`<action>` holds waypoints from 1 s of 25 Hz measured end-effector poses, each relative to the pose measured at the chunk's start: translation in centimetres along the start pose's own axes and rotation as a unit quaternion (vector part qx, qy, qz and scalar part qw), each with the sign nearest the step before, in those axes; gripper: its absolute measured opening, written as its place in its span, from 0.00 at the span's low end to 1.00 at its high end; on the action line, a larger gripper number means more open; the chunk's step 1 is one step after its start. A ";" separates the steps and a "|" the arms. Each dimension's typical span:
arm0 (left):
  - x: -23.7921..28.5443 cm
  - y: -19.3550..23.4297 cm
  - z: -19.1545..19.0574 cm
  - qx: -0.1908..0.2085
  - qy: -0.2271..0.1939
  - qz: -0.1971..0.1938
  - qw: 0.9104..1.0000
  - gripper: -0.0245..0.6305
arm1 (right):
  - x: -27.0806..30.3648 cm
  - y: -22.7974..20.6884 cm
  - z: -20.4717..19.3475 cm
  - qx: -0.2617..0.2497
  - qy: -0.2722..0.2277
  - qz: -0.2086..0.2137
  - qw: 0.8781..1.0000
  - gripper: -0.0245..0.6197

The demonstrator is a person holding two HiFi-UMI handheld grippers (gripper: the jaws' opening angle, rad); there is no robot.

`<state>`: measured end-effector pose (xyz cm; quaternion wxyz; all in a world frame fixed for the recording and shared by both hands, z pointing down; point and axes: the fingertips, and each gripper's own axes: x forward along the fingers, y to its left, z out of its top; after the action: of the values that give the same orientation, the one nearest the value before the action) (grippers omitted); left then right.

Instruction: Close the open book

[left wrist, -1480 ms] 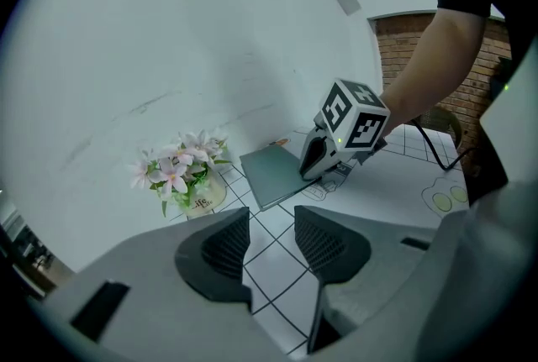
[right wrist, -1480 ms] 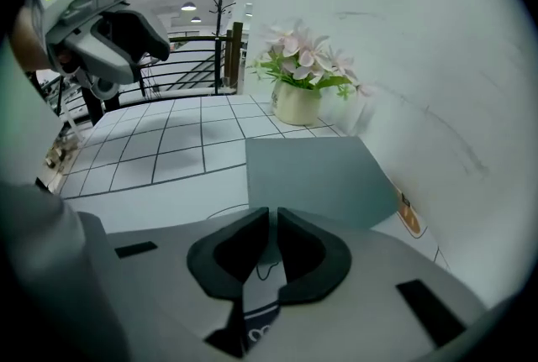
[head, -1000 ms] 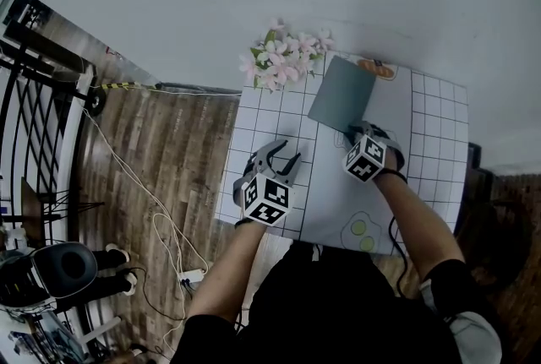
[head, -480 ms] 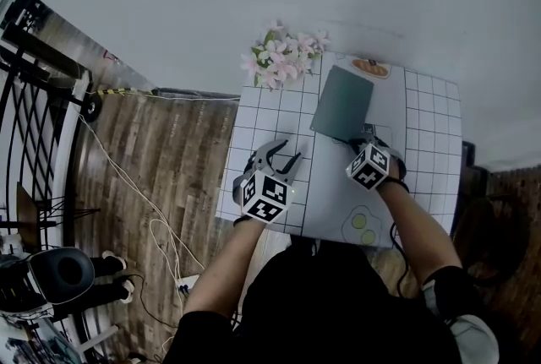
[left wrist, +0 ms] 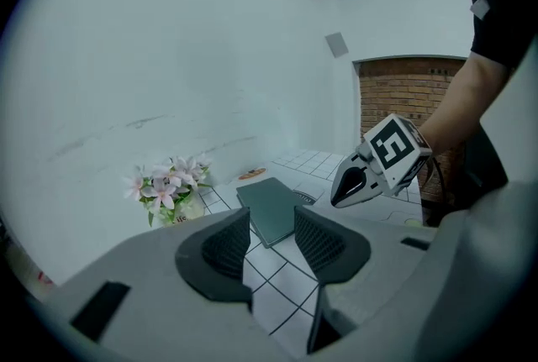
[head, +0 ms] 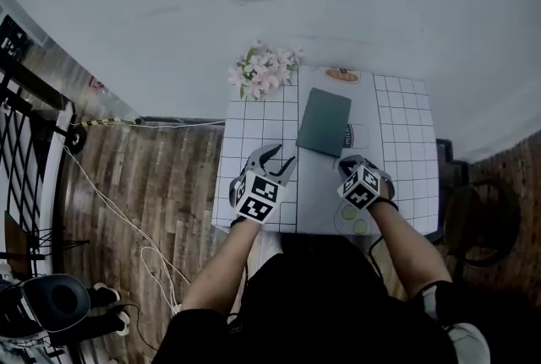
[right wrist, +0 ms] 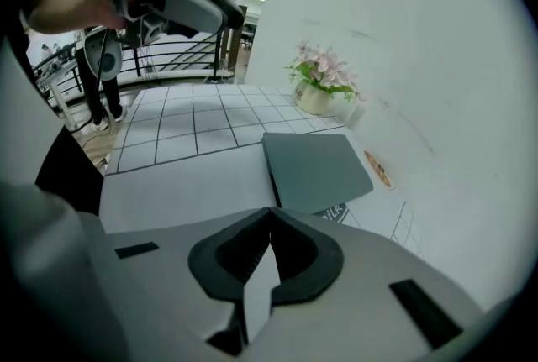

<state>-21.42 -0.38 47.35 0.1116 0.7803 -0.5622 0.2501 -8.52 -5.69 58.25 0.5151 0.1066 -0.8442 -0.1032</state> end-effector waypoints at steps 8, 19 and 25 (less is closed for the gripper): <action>-2.2 -2.2 5.5 -0.094 -0.052 -0.014 0.994 0.30 | -11.5 -3.7 1.4 0.113 -0.148 -0.060 0.981 0.05; -4.7 -4.1 13.2 -0.125 -0.108 0.025 0.986 0.29 | -25.5 -10.6 0.5 0.235 -0.347 -0.055 0.906 0.04; -5.5 -5.7 15.8 -0.110 -0.109 0.033 0.987 0.29 | -31.4 -14.2 -0.6 0.247 -0.411 -0.084 0.873 0.04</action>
<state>-13.25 -1.11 31.67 0.1262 0.7671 -0.6204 0.1033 7.09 -10.26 27.84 0.0677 0.2493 -0.9656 0.0313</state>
